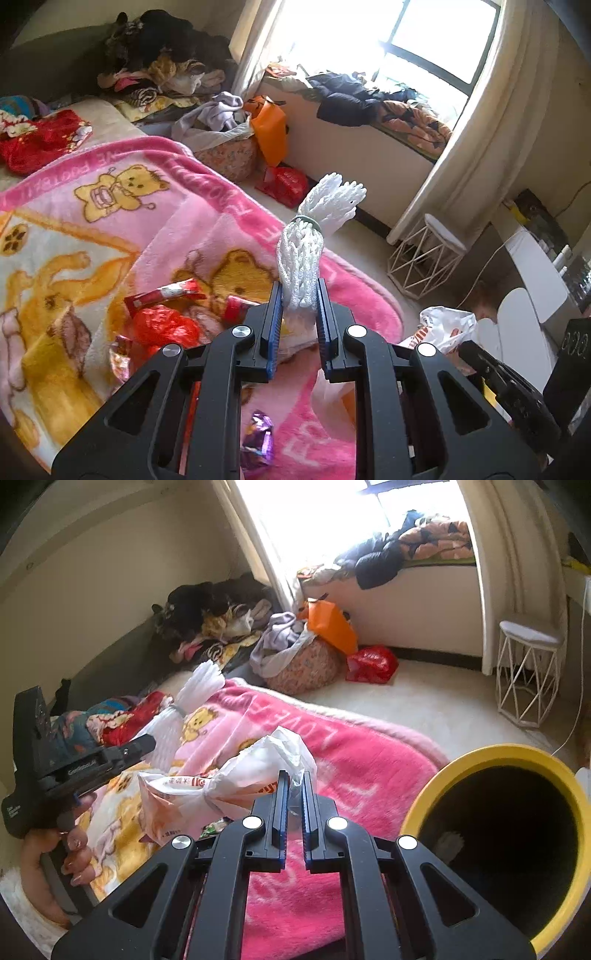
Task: Collect trash
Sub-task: 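Grasp the white plastic bag with the right tool while the left tool grasps a white mesh bag, then carry both bags over the yellow bin and open both tools to drop them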
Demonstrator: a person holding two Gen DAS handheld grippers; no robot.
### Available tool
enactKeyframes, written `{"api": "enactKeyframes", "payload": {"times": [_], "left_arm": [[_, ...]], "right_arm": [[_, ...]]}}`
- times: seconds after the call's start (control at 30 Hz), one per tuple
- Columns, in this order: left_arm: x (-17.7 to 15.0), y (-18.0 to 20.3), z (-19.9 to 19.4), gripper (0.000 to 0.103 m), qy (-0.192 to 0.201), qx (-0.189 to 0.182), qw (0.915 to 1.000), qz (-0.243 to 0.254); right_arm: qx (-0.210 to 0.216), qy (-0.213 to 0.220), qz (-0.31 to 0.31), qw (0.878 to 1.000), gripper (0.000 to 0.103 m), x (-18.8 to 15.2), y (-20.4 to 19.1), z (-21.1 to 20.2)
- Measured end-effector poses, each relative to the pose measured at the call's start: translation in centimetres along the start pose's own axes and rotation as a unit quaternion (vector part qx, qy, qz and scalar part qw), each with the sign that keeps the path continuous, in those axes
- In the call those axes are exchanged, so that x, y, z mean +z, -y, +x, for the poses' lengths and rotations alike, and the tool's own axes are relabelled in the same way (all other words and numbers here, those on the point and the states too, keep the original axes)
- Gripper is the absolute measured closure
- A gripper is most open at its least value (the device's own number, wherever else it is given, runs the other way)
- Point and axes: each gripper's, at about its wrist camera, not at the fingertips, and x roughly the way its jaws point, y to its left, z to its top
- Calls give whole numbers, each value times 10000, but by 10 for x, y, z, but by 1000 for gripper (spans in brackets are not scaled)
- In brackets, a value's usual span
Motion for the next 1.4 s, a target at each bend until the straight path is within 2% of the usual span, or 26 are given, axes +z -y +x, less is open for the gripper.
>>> {"api": "enactKeyframes", "payload": {"times": [0.47, 0.8, 1.4], "left_arm": [[-14, 66, 3, 91, -19, -417, 9987, 289], [-25, 111, 9, 91, -66, -671, 9959, 605], [-48, 156, 23, 91, -282, -1038, 9894, 973]], "right_arm": [[-533, 426, 204, 9975, 97, 1, 52, -50], [-885, 720, 618, 9915, 97, -9, 93, -83], [-1611, 887, 1127, 9764, 97, -26, 157, -120]]}}
